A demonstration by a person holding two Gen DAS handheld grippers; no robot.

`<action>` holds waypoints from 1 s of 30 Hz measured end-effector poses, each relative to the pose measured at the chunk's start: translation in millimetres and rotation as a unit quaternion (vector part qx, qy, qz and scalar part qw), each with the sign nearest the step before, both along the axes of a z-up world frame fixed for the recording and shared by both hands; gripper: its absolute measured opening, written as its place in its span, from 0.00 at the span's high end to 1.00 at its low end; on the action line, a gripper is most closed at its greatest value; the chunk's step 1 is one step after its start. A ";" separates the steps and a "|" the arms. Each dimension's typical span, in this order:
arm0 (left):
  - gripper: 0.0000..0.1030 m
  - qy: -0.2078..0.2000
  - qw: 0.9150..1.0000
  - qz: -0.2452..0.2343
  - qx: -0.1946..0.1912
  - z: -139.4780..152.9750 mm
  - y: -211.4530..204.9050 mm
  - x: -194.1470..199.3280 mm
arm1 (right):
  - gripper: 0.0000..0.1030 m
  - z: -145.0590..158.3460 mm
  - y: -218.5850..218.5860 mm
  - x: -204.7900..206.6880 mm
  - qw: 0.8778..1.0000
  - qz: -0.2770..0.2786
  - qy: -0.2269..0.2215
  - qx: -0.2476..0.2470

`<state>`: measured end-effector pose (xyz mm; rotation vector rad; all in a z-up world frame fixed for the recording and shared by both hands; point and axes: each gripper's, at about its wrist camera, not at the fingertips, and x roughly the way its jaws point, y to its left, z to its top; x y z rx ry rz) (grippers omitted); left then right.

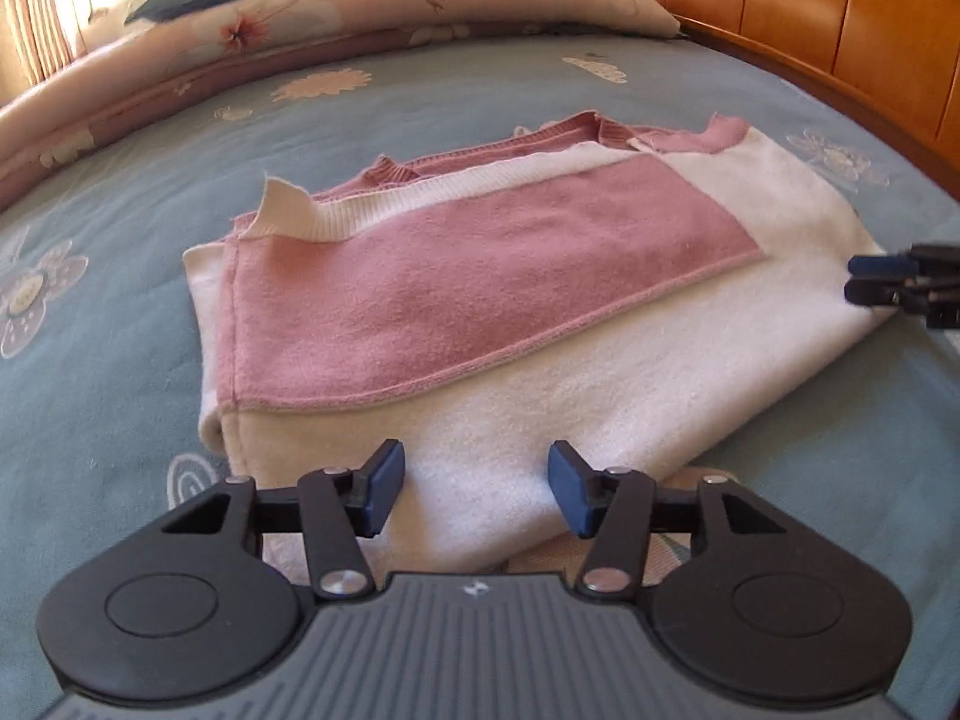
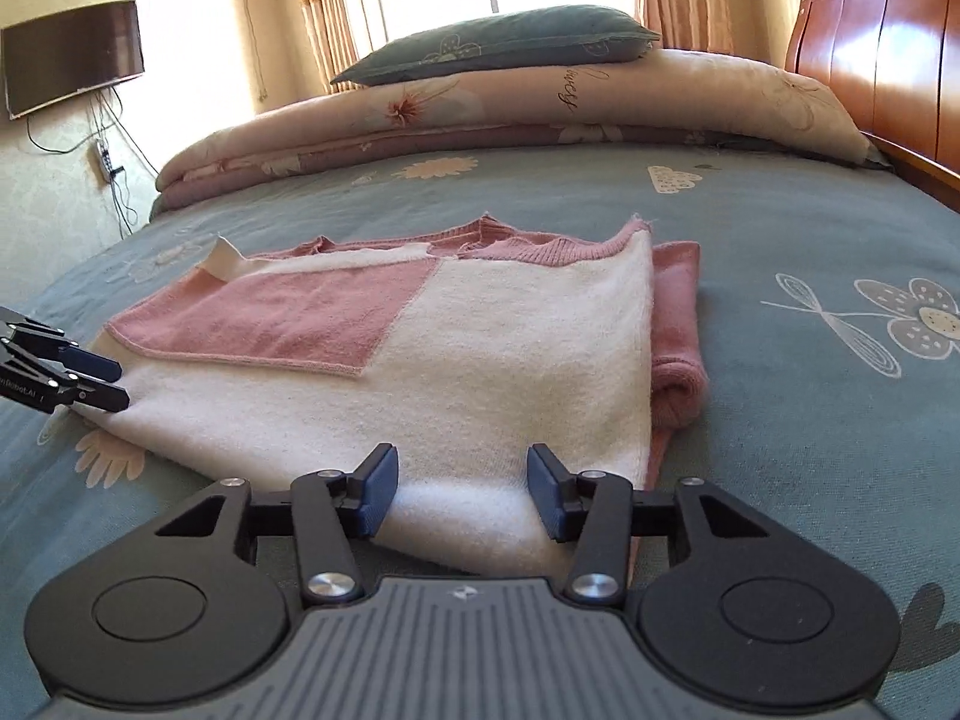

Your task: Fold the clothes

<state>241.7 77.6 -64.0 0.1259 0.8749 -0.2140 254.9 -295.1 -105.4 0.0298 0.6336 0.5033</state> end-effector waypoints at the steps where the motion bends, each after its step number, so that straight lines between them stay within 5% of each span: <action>1: 0.47 -0.018 1.000 0.010 0.003 7.3 3.2 3.0 | 0.49 2.6 -1.7 0.7 1.000 0.001 0.002 0.001; 4: 0.44 -0.041 0.998 0.042 -0.004 15.5 15.2 20.1 | 0.38 6.9 -7.1 -0.2 1.000 -0.006 0.001 0.012; 11: 0.46 -0.019 0.995 0.088 -0.047 -10.6 42.6 28.0 | 0.38 4.7 -10.4 -0.9 1.000 -0.012 0.008 0.020; 18: 0.41 -0.048 0.996 0.072 -0.009 21.7 28.5 39.6 | 0.38 7.2 -10.3 -2.8 1.000 -0.017 -0.002 0.020; 22: 0.41 -0.022 0.995 0.092 0.016 3.6 30.2 66.2 | 0.38 6.8 -10.2 -3.1 1.000 -0.020 -0.006 0.016; 30: 0.38 -0.045 0.995 0.089 0.001 21.0 25.7 90.0 | 0.33 9.5 -9.2 -6.3 0.999 -0.025 -0.022 0.007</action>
